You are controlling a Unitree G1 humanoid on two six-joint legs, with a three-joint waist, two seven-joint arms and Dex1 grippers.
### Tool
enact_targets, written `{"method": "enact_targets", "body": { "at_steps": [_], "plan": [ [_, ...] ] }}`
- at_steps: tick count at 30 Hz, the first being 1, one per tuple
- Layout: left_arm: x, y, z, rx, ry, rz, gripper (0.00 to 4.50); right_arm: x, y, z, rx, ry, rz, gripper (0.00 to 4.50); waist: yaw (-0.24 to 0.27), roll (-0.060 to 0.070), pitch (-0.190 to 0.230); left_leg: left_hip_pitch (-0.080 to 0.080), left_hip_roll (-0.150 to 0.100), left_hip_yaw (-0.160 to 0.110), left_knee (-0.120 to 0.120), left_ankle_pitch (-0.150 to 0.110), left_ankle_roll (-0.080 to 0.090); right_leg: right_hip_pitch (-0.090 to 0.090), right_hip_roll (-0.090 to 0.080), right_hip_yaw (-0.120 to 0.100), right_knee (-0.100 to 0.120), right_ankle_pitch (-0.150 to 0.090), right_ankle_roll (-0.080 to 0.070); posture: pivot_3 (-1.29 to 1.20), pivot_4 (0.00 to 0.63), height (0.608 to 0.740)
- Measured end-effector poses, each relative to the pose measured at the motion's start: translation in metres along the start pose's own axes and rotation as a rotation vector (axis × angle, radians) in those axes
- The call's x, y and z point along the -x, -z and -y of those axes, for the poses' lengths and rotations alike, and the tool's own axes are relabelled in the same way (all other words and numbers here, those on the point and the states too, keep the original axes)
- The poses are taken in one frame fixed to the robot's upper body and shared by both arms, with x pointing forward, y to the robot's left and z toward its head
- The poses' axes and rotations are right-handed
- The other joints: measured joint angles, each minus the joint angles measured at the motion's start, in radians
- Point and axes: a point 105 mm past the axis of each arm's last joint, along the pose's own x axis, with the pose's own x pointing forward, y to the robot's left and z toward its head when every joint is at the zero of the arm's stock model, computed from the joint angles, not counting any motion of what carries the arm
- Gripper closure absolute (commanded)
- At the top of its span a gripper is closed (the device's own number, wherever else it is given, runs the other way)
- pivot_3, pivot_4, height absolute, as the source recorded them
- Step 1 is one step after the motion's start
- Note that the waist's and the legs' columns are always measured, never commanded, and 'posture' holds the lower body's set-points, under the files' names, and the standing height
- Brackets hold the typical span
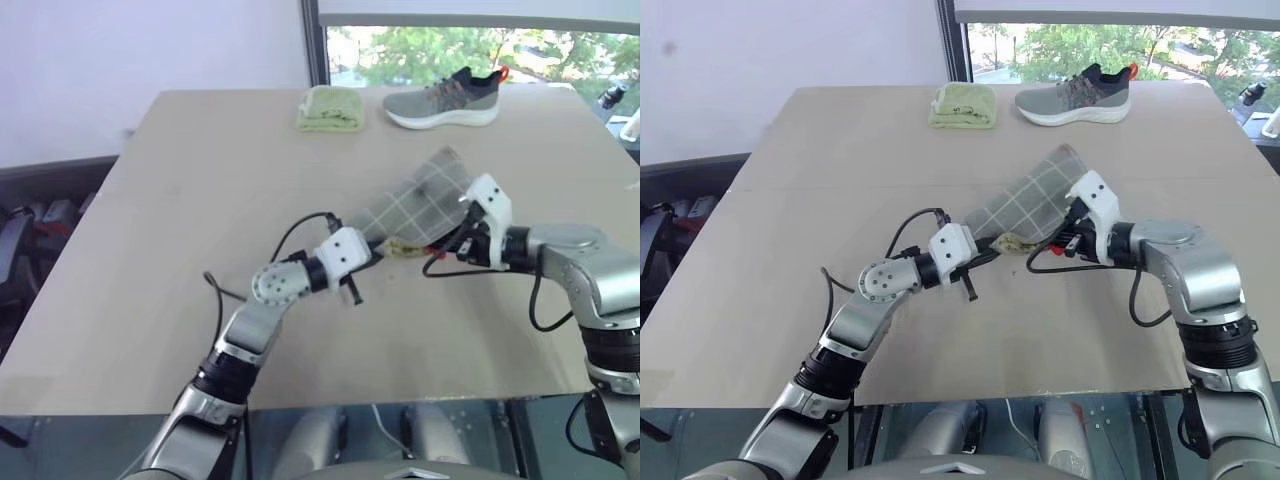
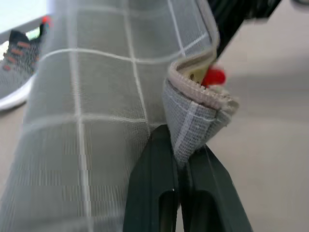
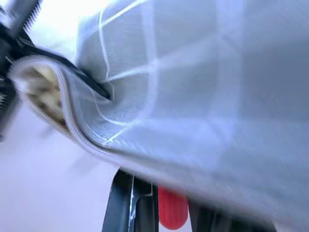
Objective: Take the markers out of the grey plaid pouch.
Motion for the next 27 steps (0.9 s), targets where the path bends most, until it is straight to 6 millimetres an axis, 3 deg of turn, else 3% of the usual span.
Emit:
{"method": "enact_targets", "body": {
  "at_steps": [4,8,14,19,22,25,27],
  "plan": [
    [0.001,0.011,-0.006,-0.008,-0.047,-0.047,4.50,0.014,0.021,-0.001,-0.005,0.002,-0.094,4.19,-0.001,0.000,0.000,-0.001,0.000,0.000,0.000,0.000,0.000,0.000,0.000,-0.001,-0.002,0.000,0.000,0.00,0.150,0.740],
    [0.003,0.017,-0.015,-0.031,-0.109,-0.072,4.50,0.023,0.029,0.006,0.026,0.043,-0.129,4.19,-0.004,0.000,0.000,0.000,0.000,0.000,0.000,0.000,0.000,0.000,0.000,0.000,0.000,0.000,0.000,0.00,0.150,0.740],
    [0.019,0.031,-0.043,-0.045,-0.287,-0.140,4.50,0.049,0.047,0.022,0.055,0.109,-0.244,4.19,-0.001,-0.001,0.000,0.000,0.000,0.000,0.000,0.000,0.000,0.000,0.000,0.000,-0.001,0.000,0.000,0.00,0.150,0.740],
    [0.030,0.033,-0.059,-0.051,-0.396,-0.162,4.50,0.073,0.060,0.055,0.052,0.264,-0.301,4.19,-0.002,-0.001,0.000,0.000,0.000,0.001,0.000,0.000,0.000,0.000,0.000,0.000,0.000,0.000,0.000,0.00,0.150,0.740],
    [0.038,0.036,-0.060,-0.057,-0.421,-0.181,4.50,0.082,0.067,0.072,0.078,0.342,-0.331,2.70,-0.004,-0.001,0.000,0.000,0.001,0.002,0.000,0.000,0.000,0.000,0.000,0.002,0.000,0.000,0.000,0.00,0.150,0.740],
    [0.053,0.044,-0.061,-0.048,-0.450,-0.221,4.50,0.085,0.067,0.076,0.108,0.359,-0.335,1.48,-0.005,-0.001,0.000,0.000,0.001,0.002,-0.001,0.000,0.000,0.000,0.000,0.002,0.000,0.000,0.000,0.00,0.150,0.740],
    [0.063,0.048,-0.062,-0.051,-0.465,-0.246,4.50,0.083,0.067,0.079,0.111,0.366,-0.320,1.48,-0.003,-0.001,0.000,0.001,0.001,0.002,0.000,0.000,0.000,0.000,0.000,0.001,0.000,0.000,0.000,0.00,0.150,0.740]
  ]
}}
